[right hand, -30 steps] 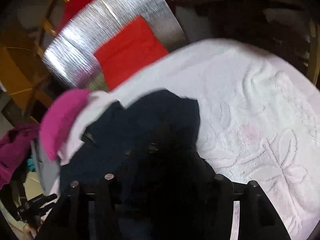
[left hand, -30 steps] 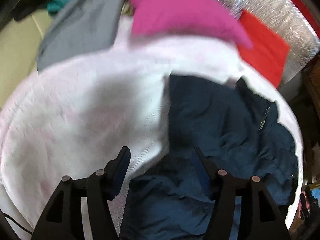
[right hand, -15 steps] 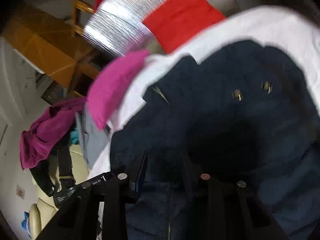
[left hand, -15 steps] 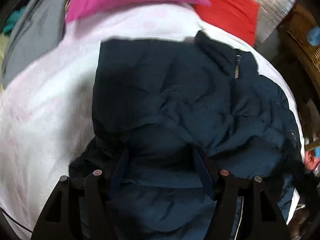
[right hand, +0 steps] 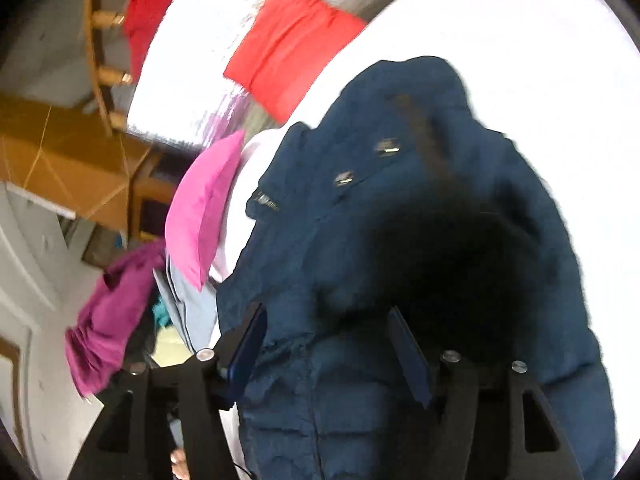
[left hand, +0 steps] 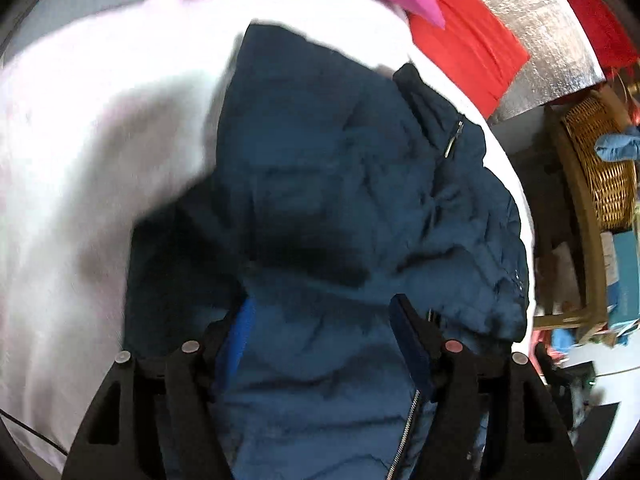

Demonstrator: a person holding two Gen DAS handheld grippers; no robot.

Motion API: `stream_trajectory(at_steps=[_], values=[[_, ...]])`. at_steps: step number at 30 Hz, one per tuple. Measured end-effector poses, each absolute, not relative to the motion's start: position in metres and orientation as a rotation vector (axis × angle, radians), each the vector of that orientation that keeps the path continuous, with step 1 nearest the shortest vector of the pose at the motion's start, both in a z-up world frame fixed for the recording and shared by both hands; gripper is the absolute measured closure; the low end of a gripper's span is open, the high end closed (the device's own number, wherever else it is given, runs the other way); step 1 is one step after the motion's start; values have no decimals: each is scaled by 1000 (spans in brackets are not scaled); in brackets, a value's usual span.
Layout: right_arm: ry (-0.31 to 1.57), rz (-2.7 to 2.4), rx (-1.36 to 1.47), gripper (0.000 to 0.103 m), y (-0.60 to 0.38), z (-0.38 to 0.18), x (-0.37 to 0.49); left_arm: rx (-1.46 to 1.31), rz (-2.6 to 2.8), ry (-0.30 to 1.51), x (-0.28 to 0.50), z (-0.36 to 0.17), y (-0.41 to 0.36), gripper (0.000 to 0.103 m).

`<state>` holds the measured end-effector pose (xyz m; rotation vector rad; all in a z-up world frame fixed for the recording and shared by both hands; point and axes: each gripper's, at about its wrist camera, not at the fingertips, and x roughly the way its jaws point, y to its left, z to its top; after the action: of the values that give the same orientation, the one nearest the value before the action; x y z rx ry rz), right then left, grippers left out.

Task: Fold large clothes

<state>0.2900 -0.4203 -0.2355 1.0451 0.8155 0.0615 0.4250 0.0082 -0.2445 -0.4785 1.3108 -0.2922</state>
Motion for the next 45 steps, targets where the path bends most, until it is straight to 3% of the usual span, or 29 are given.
stream_trajectory(at_steps=[4, 10, 13, 14, 15, 18, 19, 27, 28, 30, 34, 41, 45], values=[[811, 9, 1134, 36, -431, -256, 301, -533, -270, 1340, 427, -259, 4, 30], [743, -24, 1145, 38, -438, -265, 330, -701, -214, 1226, 446, -264, 22, 28], [766, -52, 1087, 69, -437, -265, 340, -793, -209, 1182, 449, -268, 28, 30], [762, -57, 1076, 75, -436, -264, 341, -815, -207, 1161, 449, -267, 29, 38], [743, -62, 1057, 78, -435, -259, 340, -816, -197, 1145, 448, -265, 31, 61], [639, -52, 994, 82, -433, -238, 332, -796, -198, 1141, 444, -265, 29, 79], [624, -60, 976, 82, -431, -234, 331, -790, -198, 1137, 443, -263, 29, 80], [778, -102, 992, 78, -432, -254, 335, -670, -166, 1215, 454, -269, 13, 74], [798, -103, 988, 75, -432, -252, 333, -662, -171, 1235, 452, -266, 16, 73], [823, -93, 957, 72, -431, -244, 326, -659, -163, 1278, 445, -259, 28, 56], [832, -43, 913, 57, -435, -223, 302, -663, -220, 1305, 433, -242, 36, 56], [731, 11, 794, 57, -425, -178, 292, -502, -151, 1068, 415, -175, 42, 55], [753, 41, 787, 58, -408, -183, 318, -408, -121, 996, 425, -178, 31, 54]])
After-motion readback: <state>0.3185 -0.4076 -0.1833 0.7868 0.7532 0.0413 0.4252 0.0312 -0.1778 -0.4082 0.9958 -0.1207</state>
